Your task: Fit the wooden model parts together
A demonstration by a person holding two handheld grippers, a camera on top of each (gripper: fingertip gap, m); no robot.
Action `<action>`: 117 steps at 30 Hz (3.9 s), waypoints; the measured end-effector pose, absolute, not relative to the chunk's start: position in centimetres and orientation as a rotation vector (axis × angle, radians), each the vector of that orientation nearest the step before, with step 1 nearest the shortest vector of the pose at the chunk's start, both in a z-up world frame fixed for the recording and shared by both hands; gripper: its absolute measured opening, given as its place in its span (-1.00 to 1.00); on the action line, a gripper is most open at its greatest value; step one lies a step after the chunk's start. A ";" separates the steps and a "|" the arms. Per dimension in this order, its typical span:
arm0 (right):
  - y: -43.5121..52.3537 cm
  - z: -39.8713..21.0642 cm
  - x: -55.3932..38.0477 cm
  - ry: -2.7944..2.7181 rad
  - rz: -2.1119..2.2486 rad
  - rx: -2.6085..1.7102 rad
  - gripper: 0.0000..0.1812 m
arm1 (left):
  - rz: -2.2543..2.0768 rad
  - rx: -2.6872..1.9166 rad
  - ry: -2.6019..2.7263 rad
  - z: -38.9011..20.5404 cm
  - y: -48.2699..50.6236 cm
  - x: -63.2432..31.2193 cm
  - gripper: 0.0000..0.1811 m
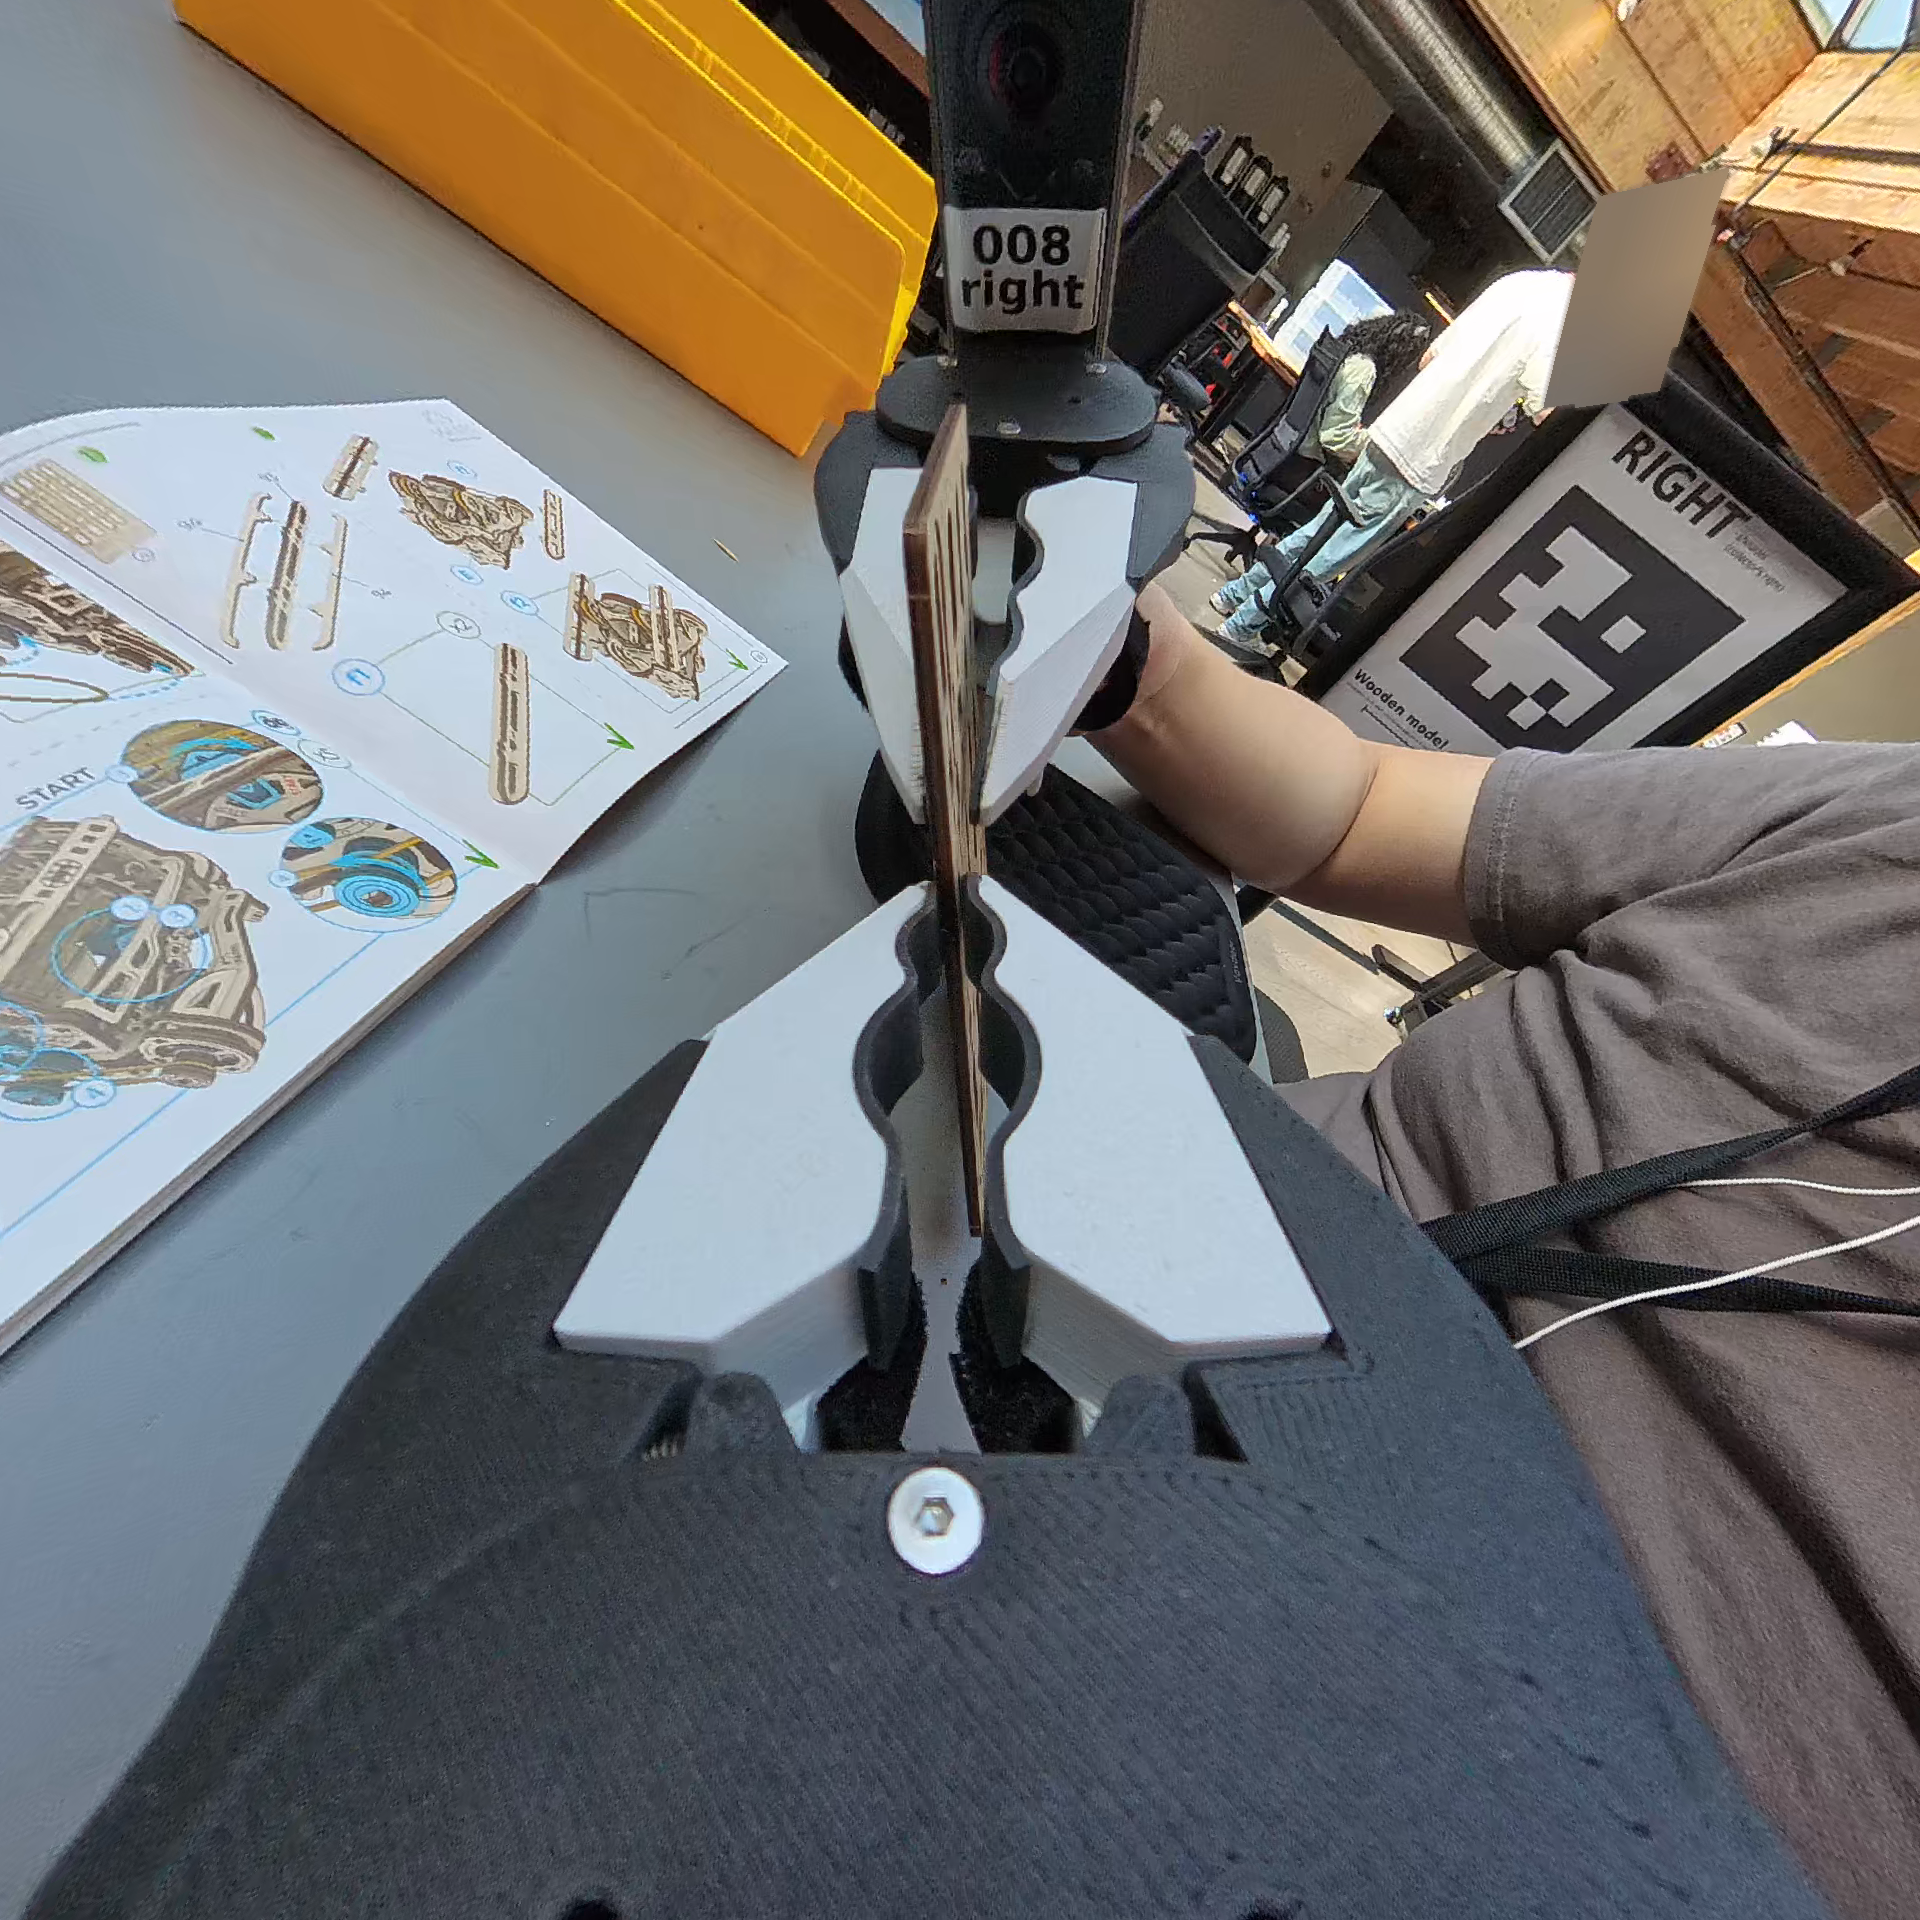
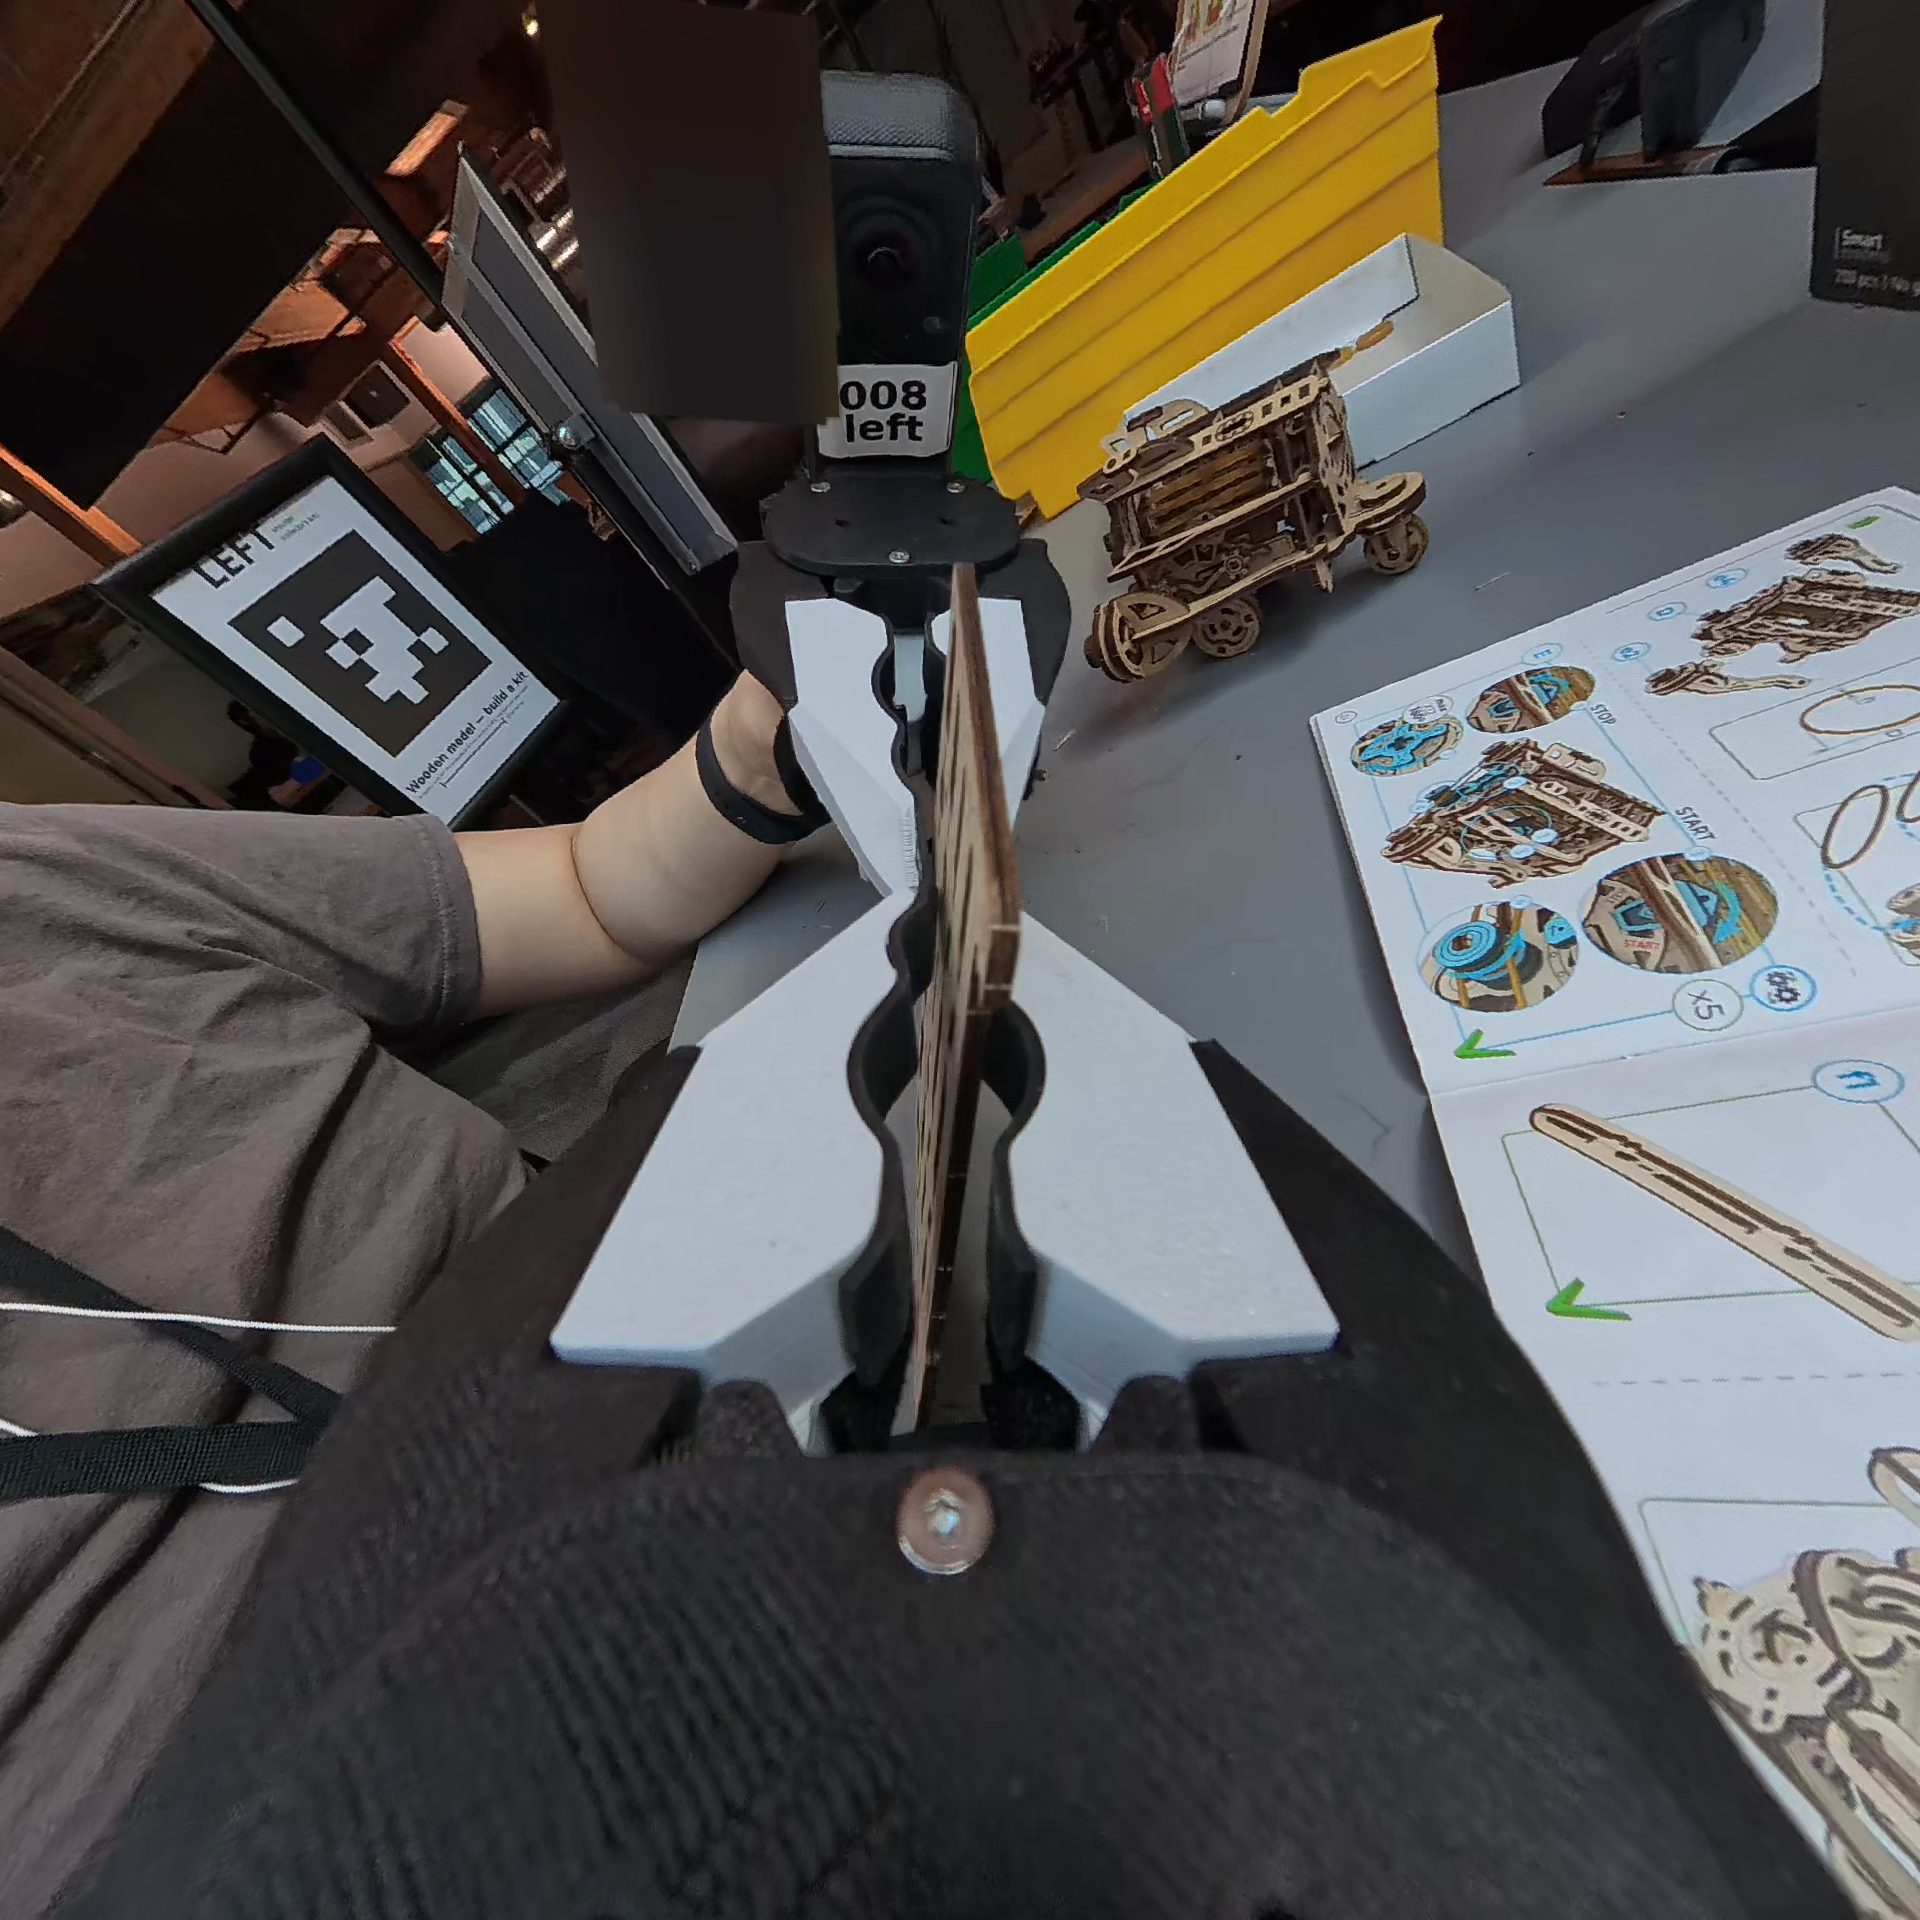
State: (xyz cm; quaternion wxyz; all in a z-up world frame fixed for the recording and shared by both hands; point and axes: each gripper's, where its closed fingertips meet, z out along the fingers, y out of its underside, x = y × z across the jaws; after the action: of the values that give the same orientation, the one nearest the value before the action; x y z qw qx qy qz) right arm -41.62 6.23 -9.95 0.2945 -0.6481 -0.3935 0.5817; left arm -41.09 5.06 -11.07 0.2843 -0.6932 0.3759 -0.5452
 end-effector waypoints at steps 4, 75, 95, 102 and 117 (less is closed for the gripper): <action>5.5 -11.2 -42.2 -1.092 1.572 -1.771 -0.98 | -1.432 -1.845 1.003 -11.0 5.3 -41.1 -0.99; 6.9 -12.9 -41.4 -1.036 1.555 -1.899 -0.99 | -1.392 -2.020 0.990 -14.5 5.4 -40.7 -0.94; 6.0 -13.5 -41.2 -1.114 1.561 -1.937 -0.99 | -1.513 -2.019 0.968 -14.4 5.0 -40.3 -0.96; 6.0 -13.6 -41.2 -1.116 1.555 -1.943 -0.99 | -1.531 -2.019 0.958 -14.5 5.1 -40.3 -0.96; 6.3 -13.8 -41.1 -1.083 1.576 -1.972 -0.99 | -1.482 -2.010 0.979 -14.7 5.5 -40.3 -0.97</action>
State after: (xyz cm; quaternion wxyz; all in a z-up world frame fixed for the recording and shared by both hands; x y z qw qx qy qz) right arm -41.13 6.26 -13.83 0.1962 -0.7039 -0.3868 0.5625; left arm -40.26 5.45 -14.69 0.2277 -0.7297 0.3556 -0.5379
